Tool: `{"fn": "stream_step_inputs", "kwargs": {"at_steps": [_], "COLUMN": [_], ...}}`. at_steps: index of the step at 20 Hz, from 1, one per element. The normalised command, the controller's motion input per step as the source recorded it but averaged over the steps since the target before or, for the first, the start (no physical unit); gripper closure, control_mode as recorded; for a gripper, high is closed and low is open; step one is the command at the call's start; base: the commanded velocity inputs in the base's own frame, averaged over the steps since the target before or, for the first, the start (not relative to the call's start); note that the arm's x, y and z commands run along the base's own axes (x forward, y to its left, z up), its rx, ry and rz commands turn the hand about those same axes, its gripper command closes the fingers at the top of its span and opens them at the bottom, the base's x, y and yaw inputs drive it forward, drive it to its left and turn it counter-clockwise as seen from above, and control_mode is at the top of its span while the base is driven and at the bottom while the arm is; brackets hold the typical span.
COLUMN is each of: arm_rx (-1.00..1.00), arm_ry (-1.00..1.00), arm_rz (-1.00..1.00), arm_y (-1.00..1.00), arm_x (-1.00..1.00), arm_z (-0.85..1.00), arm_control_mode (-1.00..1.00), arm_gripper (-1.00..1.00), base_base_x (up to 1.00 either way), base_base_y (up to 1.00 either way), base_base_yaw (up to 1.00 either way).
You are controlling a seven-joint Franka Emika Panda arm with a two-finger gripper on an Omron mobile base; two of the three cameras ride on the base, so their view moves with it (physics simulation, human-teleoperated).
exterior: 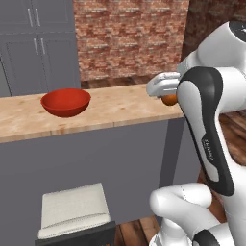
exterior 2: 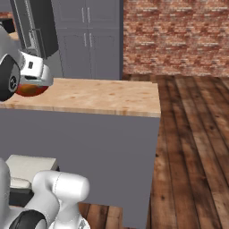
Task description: Retrieve the tangerine and banana from the fridge and place them into the bowl on the dining table.
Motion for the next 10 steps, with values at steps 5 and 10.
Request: {"fn": "stream_step_inputs", "kwargs": {"at_steps": [5, 10], "arm_rx": [0.01, 0.02], "arm_ry": [-0.02, -0.02], "arm_rz": [0.17, 0.16], "arm_y": [0.36, 0.32], "arm_x": [0.57, 0.63], "arm_z": [0.0, 0.0], "arm_control_mode": [-1.0, -1.0], "arm_gripper": [1.0, 1.0], "base_base_x": [0.0, 0.0], "base_base_y": [0.0, 0.0], "base_base_yaw": [0.0, 0.0]}}
